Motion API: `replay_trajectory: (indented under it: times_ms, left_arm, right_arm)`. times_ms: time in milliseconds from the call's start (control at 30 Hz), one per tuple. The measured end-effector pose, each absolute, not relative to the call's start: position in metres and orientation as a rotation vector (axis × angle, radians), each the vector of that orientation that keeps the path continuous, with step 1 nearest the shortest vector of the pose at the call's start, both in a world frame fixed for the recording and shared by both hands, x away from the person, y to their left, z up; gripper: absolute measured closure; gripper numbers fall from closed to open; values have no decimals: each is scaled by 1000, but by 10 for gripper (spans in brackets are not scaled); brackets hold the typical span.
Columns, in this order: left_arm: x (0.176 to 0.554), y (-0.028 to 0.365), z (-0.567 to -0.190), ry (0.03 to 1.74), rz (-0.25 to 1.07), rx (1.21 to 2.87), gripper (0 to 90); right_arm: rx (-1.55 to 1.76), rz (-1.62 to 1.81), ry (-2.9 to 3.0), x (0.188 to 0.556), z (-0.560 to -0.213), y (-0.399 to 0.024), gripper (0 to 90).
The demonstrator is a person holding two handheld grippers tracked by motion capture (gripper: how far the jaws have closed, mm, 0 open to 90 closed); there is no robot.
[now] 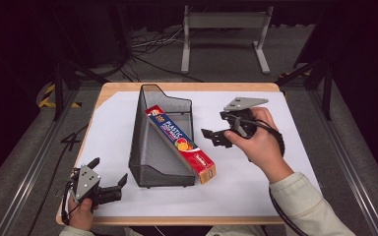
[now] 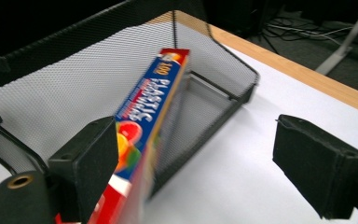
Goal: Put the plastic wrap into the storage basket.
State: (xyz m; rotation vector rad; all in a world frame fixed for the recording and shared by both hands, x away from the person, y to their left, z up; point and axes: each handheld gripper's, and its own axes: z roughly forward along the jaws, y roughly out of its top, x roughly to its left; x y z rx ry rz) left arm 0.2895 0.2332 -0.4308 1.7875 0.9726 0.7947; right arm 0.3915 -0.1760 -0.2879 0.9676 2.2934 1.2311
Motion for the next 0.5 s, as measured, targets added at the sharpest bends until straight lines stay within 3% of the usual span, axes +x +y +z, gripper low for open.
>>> replay_trajectory:
  times_ms: [500]
  left_arm:
    - [289, 232, -431, 976, 794, 1789, 0]
  right_arm:
    - [1002, 1267, 2199, 375, -287, -264, 146]
